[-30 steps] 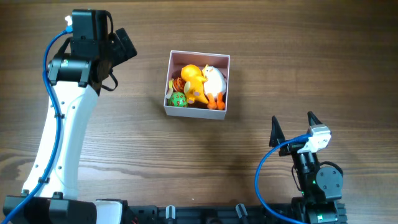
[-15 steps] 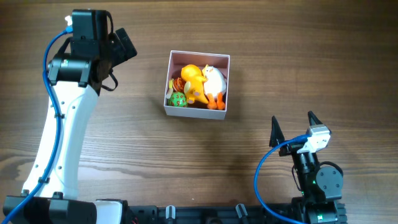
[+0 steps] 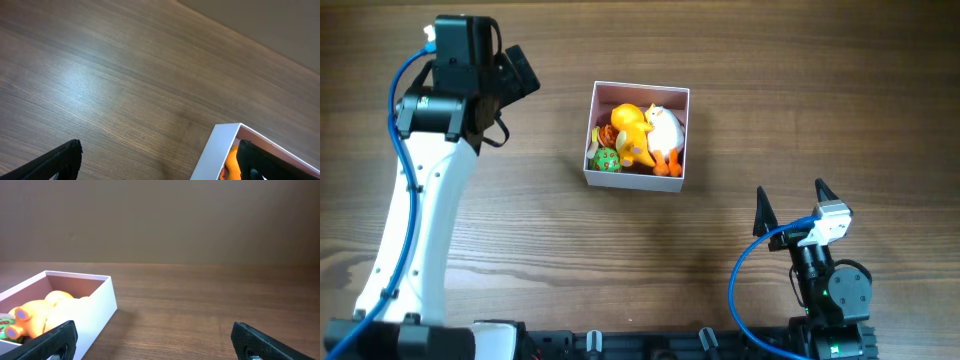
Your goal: Pack container
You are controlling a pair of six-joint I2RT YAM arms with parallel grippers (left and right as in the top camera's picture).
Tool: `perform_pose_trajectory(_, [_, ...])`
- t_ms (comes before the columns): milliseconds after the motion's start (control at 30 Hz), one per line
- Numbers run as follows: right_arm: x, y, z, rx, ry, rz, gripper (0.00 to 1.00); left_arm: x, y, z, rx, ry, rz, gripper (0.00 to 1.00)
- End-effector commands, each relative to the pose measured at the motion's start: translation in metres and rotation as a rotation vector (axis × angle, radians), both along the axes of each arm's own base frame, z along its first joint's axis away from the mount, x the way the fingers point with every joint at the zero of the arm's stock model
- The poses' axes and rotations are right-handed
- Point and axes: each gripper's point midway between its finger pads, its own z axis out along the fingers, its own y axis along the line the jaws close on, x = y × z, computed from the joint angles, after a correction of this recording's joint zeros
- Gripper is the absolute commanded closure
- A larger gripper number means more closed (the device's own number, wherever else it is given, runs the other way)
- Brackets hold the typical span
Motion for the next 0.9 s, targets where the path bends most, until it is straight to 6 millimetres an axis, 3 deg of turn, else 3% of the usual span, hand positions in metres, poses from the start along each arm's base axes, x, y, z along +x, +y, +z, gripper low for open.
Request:
perform_pose_trajectory(0, [-0.001, -0.001, 0.004, -0.008, -0.019, -0.002, 0.0, -0.037, 0.003, 0.081, -0.031, -0.221, 0.004, 0.0])
perform_pose_trajectory(67, [-0.001, -0.001, 0.004, -0.008, -0.019, -0.002, 0.0, -0.067, 0.006, 0.124, -0.042, -0.348, 0.003, 0.0])
perform_pose_trajectory(200, [-0.001, -0.001, 0.004, -0.008, -0.019, -0.002, 0.0, -0.132, 0.013, 0.188, -0.055, -0.569, 0.008, 0.0])
perform_pose_trajectory(267, [-0.001, -0.001, 0.004, -0.008, -0.019, -0.002, 0.0, -0.183, 0.018, 0.221, -0.06, -0.713, 0.016, 0.0])
perform_pose_trajectory(333, [-0.001, -0.001, 0.004, -0.009, -0.019, -0.002, 0.0, -0.222, 0.022, 0.241, -0.07, -0.82, 0.016, 0.0])
perform_pose_trajectory(400, [-0.001, -0.001, 0.004, -0.008, -0.019, -0.002, 0.0, -0.275, 0.026, 0.259, -0.082, -0.952, 0.015, 0.0])
perform_pose_trajectory(467, [-0.001, -0.001, 0.004, -0.008, -0.019, -0.002, 0.0, -0.311, 0.029, 0.263, -0.089, -1.026, 0.015, 0.0])
perform_pose_trajectory(567, [-0.001, -0.001, 0.004, -0.008, -0.02, -0.002, 0.0, -0.38, 0.035, 0.25, -0.098, -1.127, 0.016, 0.0])
perform_pose_trajectory(600, [-0.001, -0.001, 0.004, -0.008, -0.019, -0.002, 0.0, -0.394, 0.036, 0.248, -0.1, -1.156, 0.016, 0.0])
perform_pose_trajectory(733, [-0.001, -0.001, 0.004, -0.009, -0.019, -0.002, 0.0, -0.43, 0.038, 0.225, -0.103, -1.185, 0.014, 0.0])
perform_pose_trajectory(867, [-0.001, -0.001, 0.004, -0.009, -0.019, -0.002, 0.0, -0.443, 0.038, 0.2, -0.102, -1.15, 0.013, 0.0])
